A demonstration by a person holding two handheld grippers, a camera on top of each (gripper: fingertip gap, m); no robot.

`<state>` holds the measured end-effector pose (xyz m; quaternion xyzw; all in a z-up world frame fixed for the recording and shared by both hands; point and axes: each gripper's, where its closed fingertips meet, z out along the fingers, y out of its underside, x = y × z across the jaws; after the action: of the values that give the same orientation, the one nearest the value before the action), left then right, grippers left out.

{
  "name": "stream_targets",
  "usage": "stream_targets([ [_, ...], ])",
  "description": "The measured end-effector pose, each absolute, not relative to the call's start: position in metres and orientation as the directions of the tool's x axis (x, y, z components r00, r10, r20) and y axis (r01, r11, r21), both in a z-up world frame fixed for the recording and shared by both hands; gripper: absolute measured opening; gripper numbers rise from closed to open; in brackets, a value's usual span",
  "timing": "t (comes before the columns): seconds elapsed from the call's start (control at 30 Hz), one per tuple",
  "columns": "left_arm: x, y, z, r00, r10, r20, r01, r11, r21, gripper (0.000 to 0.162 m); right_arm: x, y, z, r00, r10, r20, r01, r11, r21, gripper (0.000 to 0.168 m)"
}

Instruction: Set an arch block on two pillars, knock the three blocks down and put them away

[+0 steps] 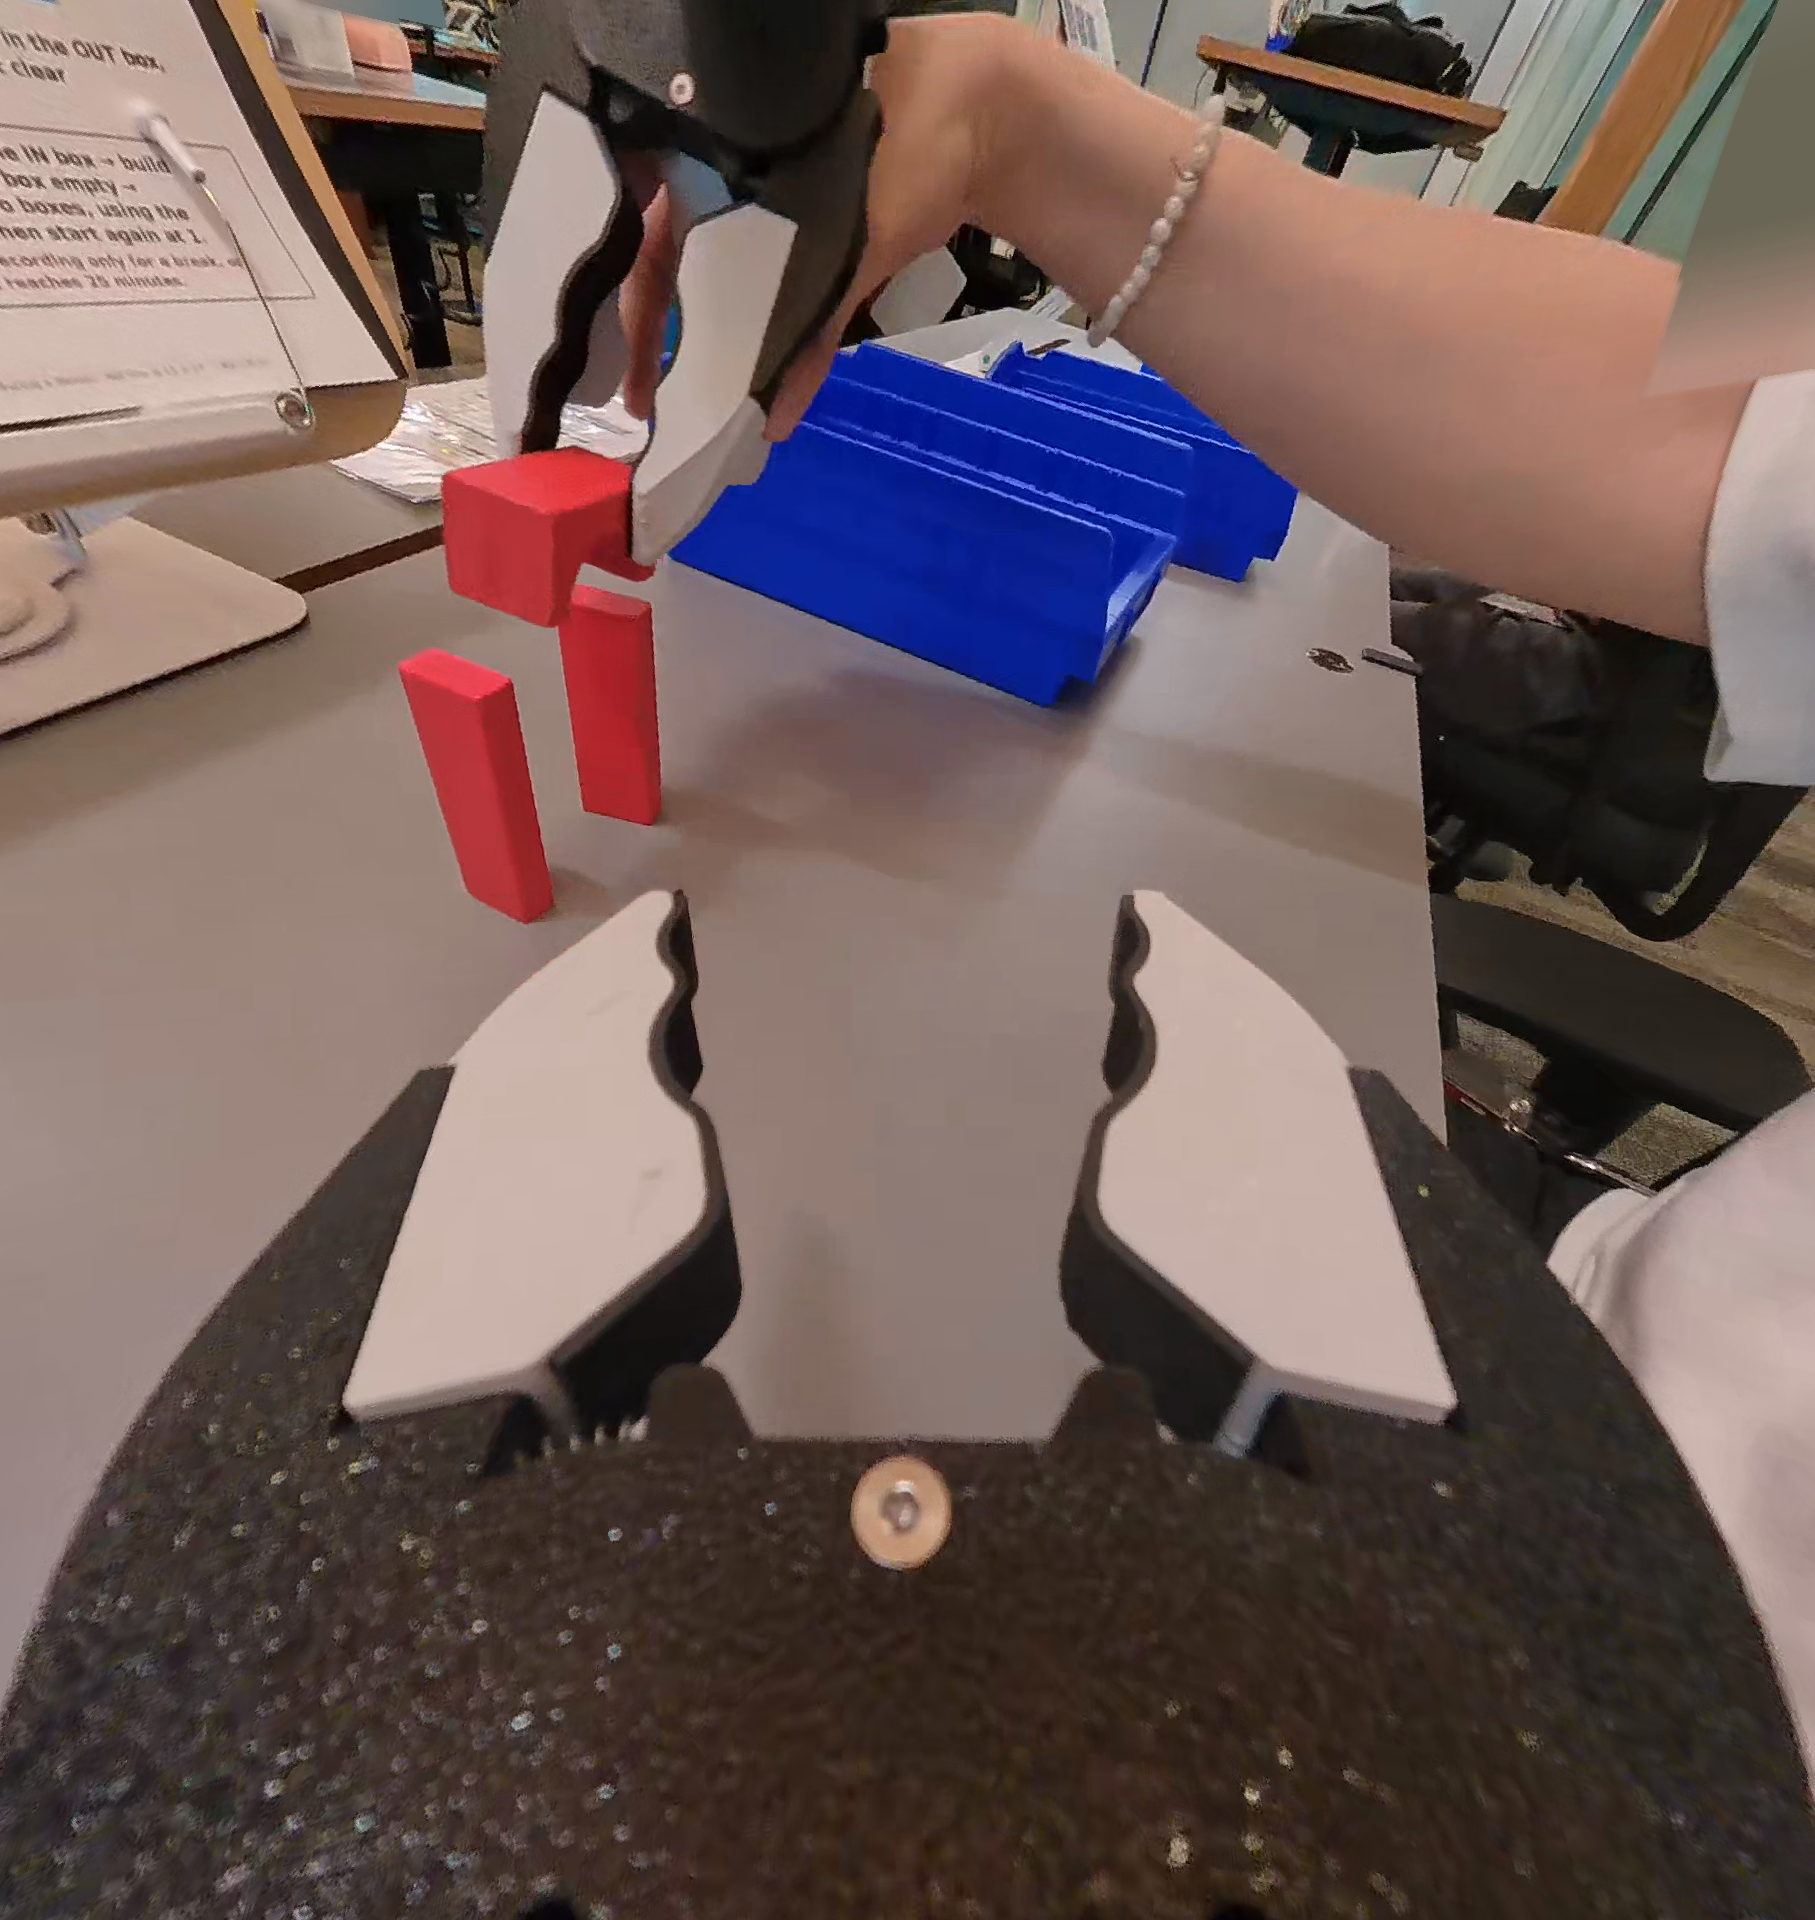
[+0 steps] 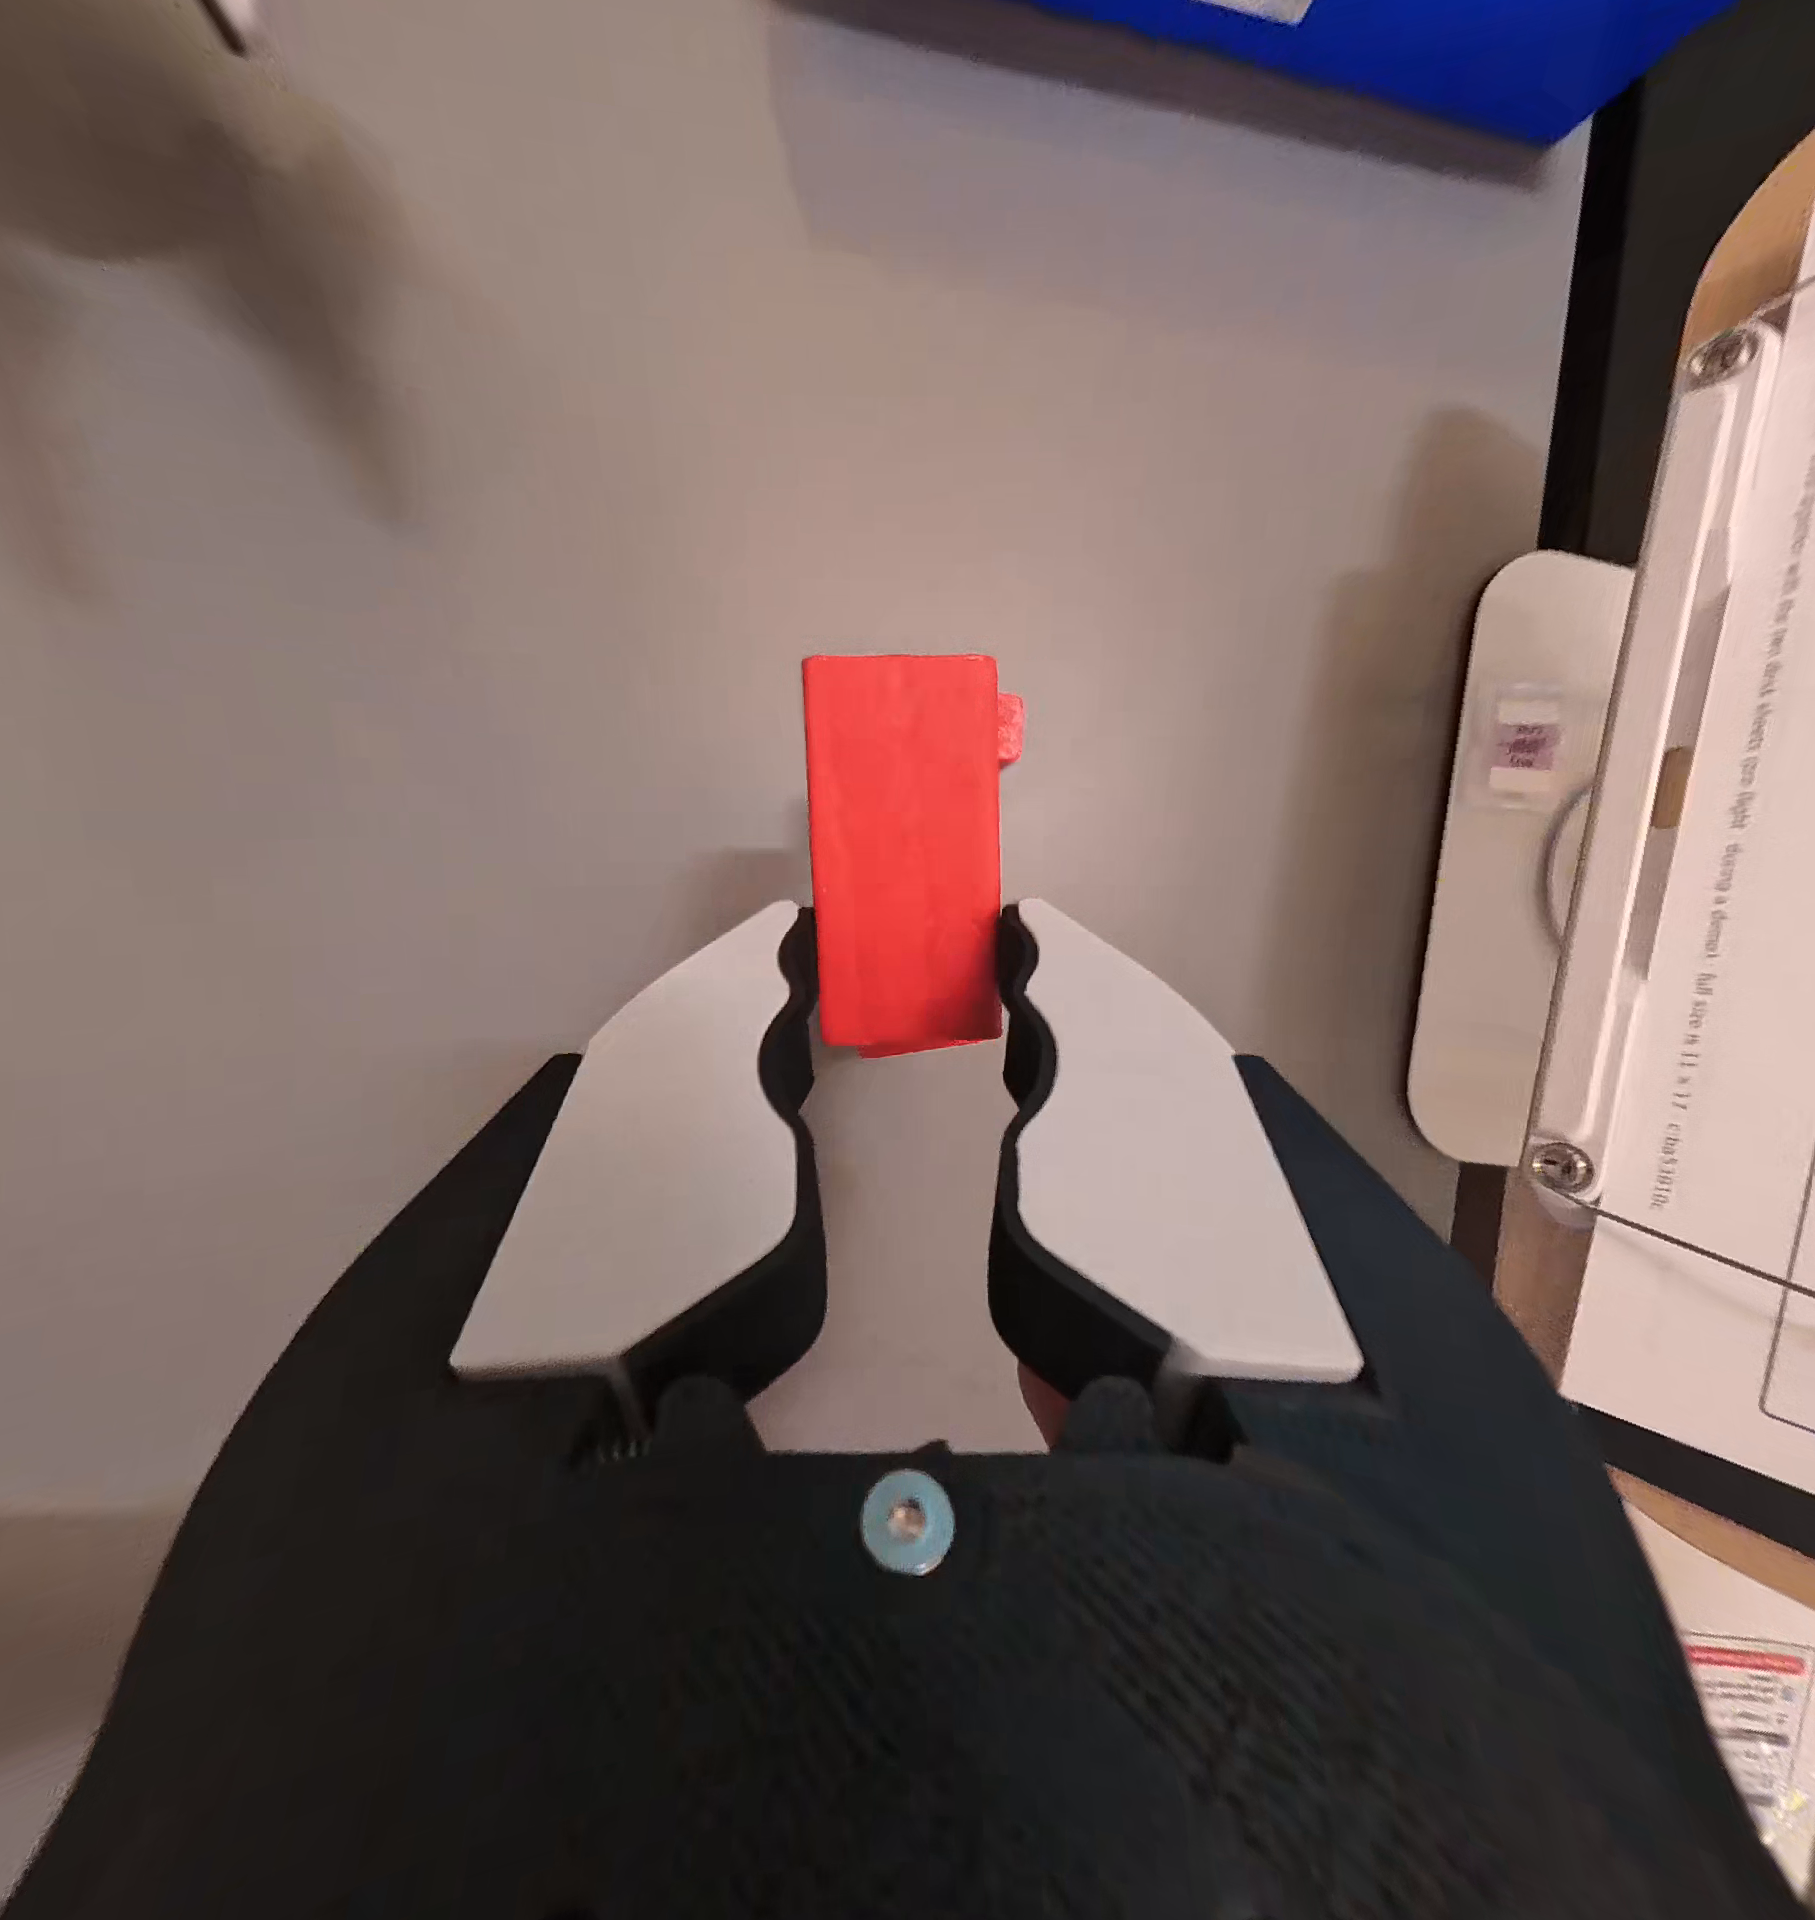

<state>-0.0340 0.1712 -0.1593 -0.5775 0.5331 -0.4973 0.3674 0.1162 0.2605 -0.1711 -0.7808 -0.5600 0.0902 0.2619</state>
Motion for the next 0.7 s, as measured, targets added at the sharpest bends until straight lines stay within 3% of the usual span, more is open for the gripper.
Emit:
stream_targets([
  [0.7, -0.033, 0.167, -0.178, -0.091, -0.963, 0.254, -0.278, -0.221, -0.935, 0.072, 0.123, 0.276, -0.189, 0.41, 0.909, 0.08, 0.811, -0.323, -0.488, 0.034],
])
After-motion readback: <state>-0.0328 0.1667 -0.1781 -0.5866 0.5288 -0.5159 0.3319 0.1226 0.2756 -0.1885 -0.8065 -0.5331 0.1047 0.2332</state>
